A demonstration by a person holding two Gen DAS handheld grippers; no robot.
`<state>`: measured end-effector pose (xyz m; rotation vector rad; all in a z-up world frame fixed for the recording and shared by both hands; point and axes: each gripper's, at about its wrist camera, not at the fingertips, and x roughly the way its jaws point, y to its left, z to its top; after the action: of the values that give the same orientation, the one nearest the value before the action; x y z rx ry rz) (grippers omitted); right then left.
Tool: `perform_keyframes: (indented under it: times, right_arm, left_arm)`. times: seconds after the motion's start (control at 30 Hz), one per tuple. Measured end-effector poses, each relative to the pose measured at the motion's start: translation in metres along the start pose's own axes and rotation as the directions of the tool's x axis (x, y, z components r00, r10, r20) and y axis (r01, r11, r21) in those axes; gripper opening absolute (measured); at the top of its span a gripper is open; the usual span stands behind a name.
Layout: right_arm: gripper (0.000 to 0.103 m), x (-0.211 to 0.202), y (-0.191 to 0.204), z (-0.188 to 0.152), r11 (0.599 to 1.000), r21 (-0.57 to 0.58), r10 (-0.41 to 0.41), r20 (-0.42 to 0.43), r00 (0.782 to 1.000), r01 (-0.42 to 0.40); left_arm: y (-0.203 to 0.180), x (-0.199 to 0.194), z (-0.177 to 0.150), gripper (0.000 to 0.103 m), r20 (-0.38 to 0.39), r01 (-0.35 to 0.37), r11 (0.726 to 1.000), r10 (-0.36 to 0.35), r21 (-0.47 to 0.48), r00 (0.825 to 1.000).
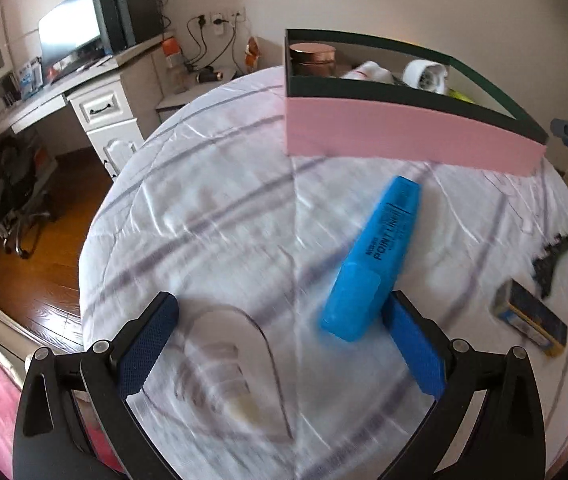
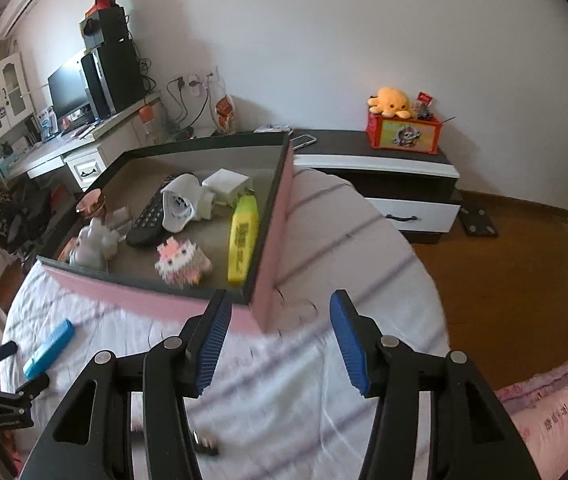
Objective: Organize rigid objects
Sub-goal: 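Grasp the blue highlighter with the left gripper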
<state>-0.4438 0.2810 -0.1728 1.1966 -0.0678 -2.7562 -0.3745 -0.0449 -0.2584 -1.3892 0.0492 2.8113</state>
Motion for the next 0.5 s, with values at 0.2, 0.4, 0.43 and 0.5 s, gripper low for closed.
perform_keyframes:
  times: [0.2,0.4,0.43,0.5]
  right_arm:
    - [0.050,0.036,0.007,0.018,1.000,-0.019,-0.019,-0.070,0.997,0.018]
    - [0.030,0.054,0.011,0.026,0.997,-0.050,-0.065,-0.123,0.990,0.059]
    - [0.030,0.056,0.011,0.027,0.997,-0.050,-0.069,-0.129,0.989,0.063]
    - [0.030,0.057,0.010,0.027,0.997,-0.052,-0.072,-0.133,0.989,0.065]
  left_arm:
    - [-0.008,0.005,0.014,0.089,0.005,0.006,0.998,-0.006,0.058,1.000]
    - [-0.017,0.010,0.029,0.070,0.012,0.006,0.995,-0.008,0.101,1.000]
    - [-0.020,0.010,0.031,0.069,0.018,-0.002,0.993,0.000,0.118,1.000]
    - [-0.027,0.009,0.033,0.063,0.023,0.000,0.988,-0.003,0.156,1.000]
